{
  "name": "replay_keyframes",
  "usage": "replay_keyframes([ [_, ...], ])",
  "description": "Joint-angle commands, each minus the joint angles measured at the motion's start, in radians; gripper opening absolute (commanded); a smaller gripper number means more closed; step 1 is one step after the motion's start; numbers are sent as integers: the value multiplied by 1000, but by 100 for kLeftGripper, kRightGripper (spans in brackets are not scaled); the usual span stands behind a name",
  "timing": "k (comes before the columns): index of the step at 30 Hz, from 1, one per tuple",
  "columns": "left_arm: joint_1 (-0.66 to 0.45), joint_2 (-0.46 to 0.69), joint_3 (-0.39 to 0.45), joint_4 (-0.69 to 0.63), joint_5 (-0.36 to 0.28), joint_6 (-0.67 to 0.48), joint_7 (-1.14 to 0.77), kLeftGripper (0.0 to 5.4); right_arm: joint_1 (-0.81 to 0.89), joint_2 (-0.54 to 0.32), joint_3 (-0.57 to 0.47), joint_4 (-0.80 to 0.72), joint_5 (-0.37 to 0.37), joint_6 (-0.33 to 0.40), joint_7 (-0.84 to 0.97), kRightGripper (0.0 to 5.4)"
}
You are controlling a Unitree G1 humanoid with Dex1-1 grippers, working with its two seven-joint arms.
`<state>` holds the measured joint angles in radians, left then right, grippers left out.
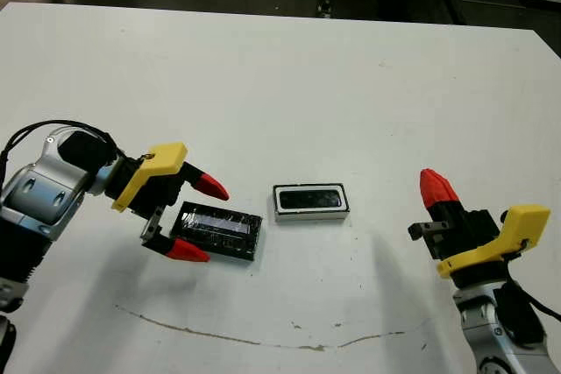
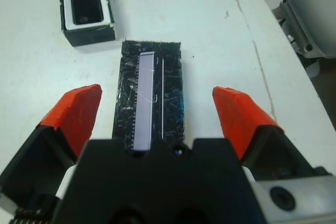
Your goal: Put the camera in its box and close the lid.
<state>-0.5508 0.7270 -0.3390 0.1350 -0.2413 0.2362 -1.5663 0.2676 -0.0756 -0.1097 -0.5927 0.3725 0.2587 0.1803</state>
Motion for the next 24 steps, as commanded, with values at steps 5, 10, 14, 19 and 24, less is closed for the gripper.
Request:
replay_keyframes([
  [5,17,-3,-13,4,35,-6,12,540,11,-19,-7,-4,5,11,-1,1],
  [10,21,-7,-10,10,39,-22,17,540,11,-21,-7,-4,7,13,-1,1],
  [14,20,-10,-12,20,47,-32,19,540,11,-25,-8,-7,10,18,-3,1],
  [19,13,-9,-19,32,53,-16,5,540,9,-25,-10,-2,19,14,0,1],
  [24,6,-5,-31,40,76,-39,-2,540,10,-28,-9,-4,14,20,-5,1],
])
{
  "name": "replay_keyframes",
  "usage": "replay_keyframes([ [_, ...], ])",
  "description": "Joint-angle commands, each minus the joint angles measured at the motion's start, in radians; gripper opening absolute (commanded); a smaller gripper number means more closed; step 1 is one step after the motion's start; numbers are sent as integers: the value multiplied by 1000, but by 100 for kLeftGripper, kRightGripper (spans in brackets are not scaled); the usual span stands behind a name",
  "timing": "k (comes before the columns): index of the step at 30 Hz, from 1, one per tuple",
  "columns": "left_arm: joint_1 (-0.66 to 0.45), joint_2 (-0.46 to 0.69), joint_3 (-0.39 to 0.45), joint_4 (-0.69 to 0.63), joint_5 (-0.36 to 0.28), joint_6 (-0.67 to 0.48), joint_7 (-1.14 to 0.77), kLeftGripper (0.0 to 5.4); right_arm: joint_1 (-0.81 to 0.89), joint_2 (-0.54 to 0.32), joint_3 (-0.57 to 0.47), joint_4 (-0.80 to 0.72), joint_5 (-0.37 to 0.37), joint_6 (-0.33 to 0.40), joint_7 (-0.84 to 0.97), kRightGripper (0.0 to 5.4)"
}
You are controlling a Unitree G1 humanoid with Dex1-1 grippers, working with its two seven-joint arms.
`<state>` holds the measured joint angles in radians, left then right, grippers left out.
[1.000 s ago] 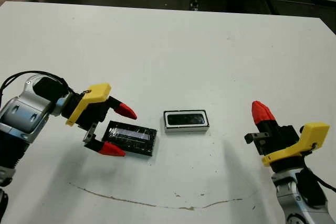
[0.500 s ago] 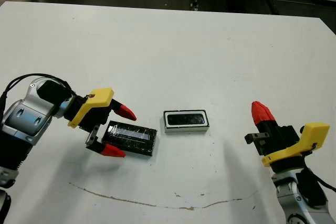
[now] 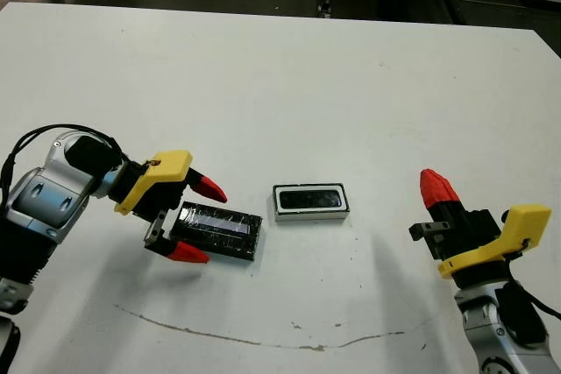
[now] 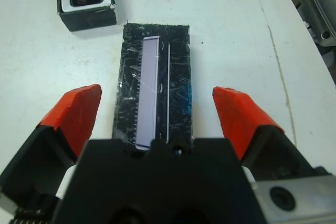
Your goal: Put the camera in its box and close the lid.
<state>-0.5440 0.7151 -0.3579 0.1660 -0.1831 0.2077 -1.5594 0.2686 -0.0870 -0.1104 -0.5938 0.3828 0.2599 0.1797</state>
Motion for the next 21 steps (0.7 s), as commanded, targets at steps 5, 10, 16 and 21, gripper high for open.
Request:
replay_keyframes([
  [5,-5,7,-14,13,31,0,-8,540,7,-15,-10,-4,7,25,-9,1],
  [10,-10,11,-20,23,48,-26,-12,540,7,-15,-9,-3,4,22,-7,1],
  [16,34,4,17,0,59,-59,68,540,6,-19,-11,-1,7,23,-3,1],
  [21,90,1,56,-45,52,-27,166,490,5,-19,-10,-3,8,29,-4,0],
])
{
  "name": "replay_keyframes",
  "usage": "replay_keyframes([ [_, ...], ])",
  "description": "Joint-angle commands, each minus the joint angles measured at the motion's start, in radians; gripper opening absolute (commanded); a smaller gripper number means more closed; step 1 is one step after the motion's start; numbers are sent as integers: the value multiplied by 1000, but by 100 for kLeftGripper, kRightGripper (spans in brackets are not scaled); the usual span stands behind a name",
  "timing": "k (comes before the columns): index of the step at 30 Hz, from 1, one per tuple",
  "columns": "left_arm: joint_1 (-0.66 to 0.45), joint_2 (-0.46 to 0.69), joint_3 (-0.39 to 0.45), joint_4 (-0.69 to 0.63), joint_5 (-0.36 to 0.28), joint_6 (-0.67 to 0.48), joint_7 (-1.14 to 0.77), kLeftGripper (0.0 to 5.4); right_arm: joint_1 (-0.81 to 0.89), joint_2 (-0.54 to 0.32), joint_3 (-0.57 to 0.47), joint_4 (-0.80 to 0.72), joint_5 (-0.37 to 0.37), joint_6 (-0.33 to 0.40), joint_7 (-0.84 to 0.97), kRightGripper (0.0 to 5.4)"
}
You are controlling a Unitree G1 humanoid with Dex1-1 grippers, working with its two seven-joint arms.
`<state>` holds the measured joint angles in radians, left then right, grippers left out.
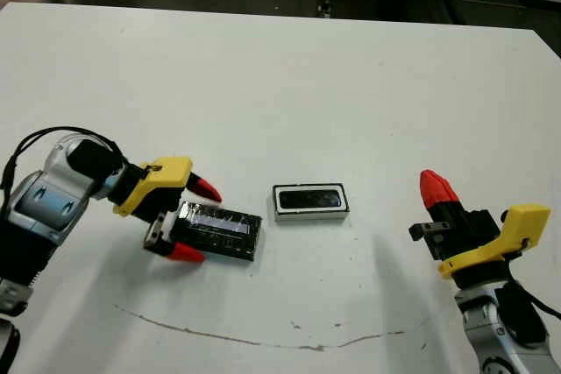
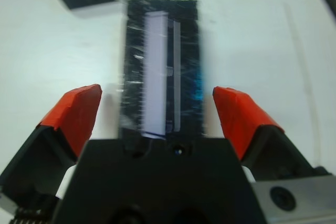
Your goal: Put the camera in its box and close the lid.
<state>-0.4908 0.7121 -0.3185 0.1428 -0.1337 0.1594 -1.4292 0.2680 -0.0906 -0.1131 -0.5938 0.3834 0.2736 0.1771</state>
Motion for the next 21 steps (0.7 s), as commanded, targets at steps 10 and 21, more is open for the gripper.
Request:
replay_keyframes([
  [10,66,3,38,-60,-41,111,71,342,3,-16,-7,0,13,15,4,0],
  [21,23,29,11,-42,-17,108,4,319,-3,-16,-2,0,11,23,-2,0],
])
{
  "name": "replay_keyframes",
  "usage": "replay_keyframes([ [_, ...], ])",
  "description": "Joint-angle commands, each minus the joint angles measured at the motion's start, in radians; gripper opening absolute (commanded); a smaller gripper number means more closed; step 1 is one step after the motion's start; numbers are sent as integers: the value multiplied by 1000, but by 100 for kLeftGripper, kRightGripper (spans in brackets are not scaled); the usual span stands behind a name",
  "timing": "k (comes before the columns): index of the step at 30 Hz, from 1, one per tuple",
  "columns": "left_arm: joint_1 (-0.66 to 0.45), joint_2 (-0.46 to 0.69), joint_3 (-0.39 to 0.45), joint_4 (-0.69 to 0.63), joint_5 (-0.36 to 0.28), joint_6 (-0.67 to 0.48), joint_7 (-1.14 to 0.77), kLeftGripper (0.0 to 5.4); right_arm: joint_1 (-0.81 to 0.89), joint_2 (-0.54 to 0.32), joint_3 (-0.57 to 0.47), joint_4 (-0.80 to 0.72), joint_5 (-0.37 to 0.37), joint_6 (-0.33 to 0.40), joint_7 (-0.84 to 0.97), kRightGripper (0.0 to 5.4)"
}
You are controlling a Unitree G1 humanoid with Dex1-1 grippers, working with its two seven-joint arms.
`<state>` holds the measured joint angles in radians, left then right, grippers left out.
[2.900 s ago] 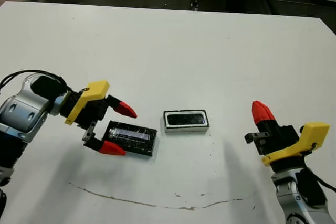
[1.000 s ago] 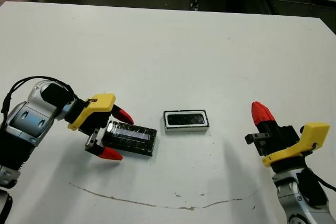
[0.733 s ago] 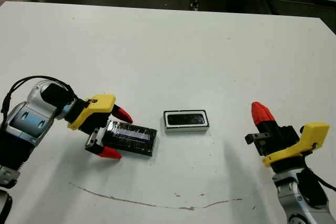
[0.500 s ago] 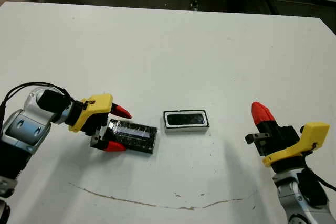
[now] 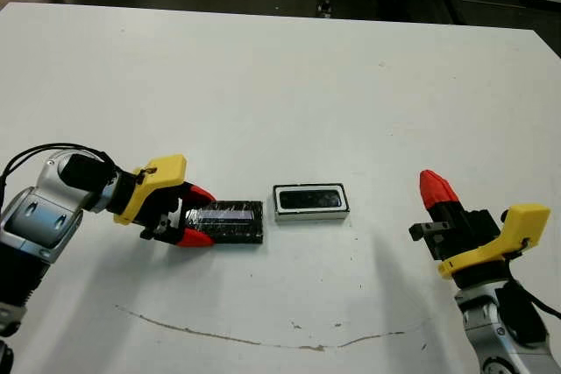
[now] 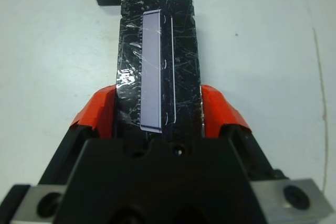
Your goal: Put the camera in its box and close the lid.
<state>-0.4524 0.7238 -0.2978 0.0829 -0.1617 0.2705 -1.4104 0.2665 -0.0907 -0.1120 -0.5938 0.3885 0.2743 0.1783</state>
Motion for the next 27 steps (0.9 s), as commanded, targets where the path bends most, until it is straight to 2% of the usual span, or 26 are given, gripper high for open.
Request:
replay_keyframes([
  [1,-17,17,-6,23,12,-7,-14,319,-2,-15,-3,-1,6,24,-4,0],
  [5,-15,11,29,32,-10,9,5,319,-4,-13,-1,1,4,22,-4,0],
  [15,-43,-39,130,91,-130,139,53,319,-5,-14,-1,0,5,28,-2,0],
  [27,-14,-181,160,63,-173,142,224,319,2,-10,3,-3,9,26,-2,0],
])
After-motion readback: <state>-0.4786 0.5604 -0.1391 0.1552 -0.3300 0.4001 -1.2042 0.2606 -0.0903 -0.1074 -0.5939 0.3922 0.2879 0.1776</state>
